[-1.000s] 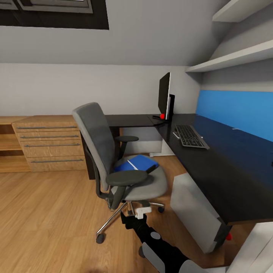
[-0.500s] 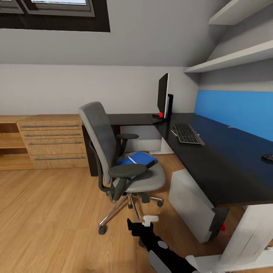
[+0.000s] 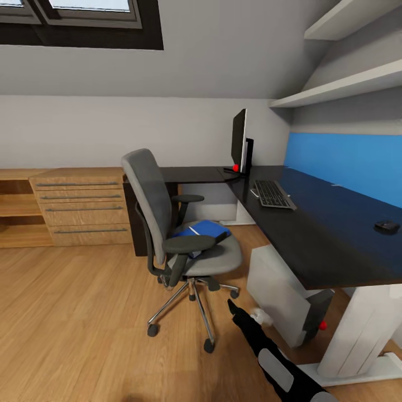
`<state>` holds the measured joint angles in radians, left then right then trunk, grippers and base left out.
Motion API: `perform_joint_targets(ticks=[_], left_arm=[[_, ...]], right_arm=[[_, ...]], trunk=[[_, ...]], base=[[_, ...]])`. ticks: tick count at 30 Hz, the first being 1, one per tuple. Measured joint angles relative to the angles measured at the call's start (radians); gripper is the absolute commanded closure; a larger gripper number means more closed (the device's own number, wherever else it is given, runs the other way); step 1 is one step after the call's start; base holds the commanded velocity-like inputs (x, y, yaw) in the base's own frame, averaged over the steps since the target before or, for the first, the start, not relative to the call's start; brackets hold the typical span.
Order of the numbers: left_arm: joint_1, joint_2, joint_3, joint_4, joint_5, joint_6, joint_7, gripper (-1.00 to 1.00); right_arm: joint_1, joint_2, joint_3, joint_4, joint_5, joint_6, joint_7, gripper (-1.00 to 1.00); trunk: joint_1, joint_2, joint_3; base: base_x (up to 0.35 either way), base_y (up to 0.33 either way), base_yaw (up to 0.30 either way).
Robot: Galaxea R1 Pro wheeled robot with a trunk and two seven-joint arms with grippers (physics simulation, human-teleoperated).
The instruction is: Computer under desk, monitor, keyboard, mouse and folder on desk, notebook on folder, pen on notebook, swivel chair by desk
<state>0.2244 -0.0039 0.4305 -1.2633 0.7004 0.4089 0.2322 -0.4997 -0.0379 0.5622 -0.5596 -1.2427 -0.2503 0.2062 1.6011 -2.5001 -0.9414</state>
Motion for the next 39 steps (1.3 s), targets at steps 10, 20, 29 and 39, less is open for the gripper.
perform_joint_targets(ticks=[10,20,29,39], left_arm=[[-0.007,-0.001,-0.001,0.001,0.000,-0.001,-0.002,-1.00],[-0.008,-0.001,-0.003,0.002,-0.001,-0.002,-0.001,-1.00],[-0.007,-0.003,-0.004,0.001,-0.001,-0.002,-0.001,-1.00],[-0.007,-0.003,-0.023,0.001,-0.002,-0.002,0.003,-1.00]], right_arm=[[-0.011,-0.028,-0.130,0.002,-0.041,0.068,0.023,-1.00],[-0.036,-0.031,-0.183,0.002,-0.050,0.093,0.000,-1.00],[-0.107,-0.039,-0.250,0.000,-0.075,0.098,-0.132,-1.00],[-0.121,-0.041,-0.313,-0.012,-0.089,0.087,-0.161,-1.00]], trunk=[[0.000,0.000,0.000],[0.000,0.000,0.000],[0.000,0.000,0.000],[0.000,0.000,0.000]], base=[[-0.003,0.000,0.000],[0.020,0.016,0.000],[0.201,0.158,0.000],[0.191,0.149,-0.113]])
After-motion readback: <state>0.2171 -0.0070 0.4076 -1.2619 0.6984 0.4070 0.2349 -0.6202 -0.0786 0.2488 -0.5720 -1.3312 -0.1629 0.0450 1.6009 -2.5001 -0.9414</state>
